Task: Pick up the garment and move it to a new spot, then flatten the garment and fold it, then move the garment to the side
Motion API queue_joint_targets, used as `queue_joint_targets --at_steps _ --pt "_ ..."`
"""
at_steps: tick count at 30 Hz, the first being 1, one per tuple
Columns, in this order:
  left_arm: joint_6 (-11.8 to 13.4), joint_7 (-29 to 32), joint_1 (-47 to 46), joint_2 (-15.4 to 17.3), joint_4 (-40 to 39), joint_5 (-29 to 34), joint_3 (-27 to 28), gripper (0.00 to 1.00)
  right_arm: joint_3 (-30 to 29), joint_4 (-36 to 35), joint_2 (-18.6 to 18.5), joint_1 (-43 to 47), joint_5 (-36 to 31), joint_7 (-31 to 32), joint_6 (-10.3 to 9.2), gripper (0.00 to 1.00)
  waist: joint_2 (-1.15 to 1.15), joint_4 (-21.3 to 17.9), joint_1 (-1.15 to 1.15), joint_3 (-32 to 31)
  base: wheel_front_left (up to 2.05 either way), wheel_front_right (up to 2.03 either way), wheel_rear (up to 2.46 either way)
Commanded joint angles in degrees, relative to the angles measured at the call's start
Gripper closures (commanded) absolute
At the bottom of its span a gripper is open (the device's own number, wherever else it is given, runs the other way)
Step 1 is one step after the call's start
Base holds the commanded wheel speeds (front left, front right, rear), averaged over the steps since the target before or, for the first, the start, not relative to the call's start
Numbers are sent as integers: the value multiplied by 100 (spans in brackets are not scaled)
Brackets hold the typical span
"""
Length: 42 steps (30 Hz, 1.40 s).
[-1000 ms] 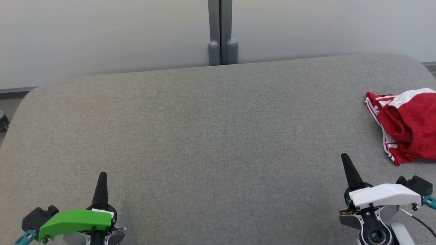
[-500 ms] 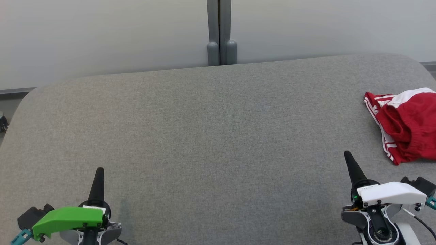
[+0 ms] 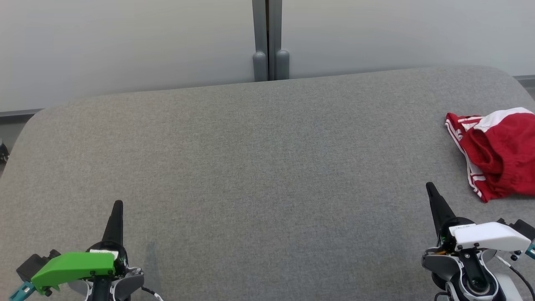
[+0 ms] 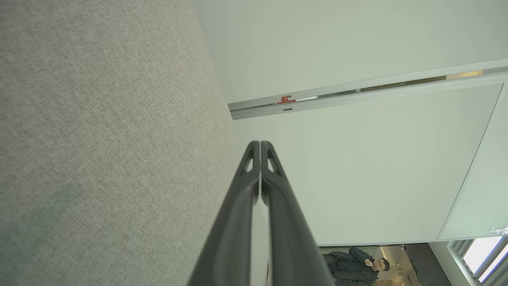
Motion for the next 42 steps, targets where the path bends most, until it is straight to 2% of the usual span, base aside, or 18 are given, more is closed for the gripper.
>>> queue_joint_targets --at_steps 1,25,42 --pt "-54 33 -113 36 -42 -130 42 100 -28 -53 -27 -86 137 47 3 100 0 -2 0 -1 0 0 0" --pt "-162 283 -191 36 -48 -938 216 100 -183 -110 -20 -83 1059 290 2 100 0 -35 0 -13 0 0 0" --pt "-160 290 -180 33 -46 -921 214 100 -190 -108 -12 -80 1032 300 2 100 0 -35 0 -13 0 0 0"
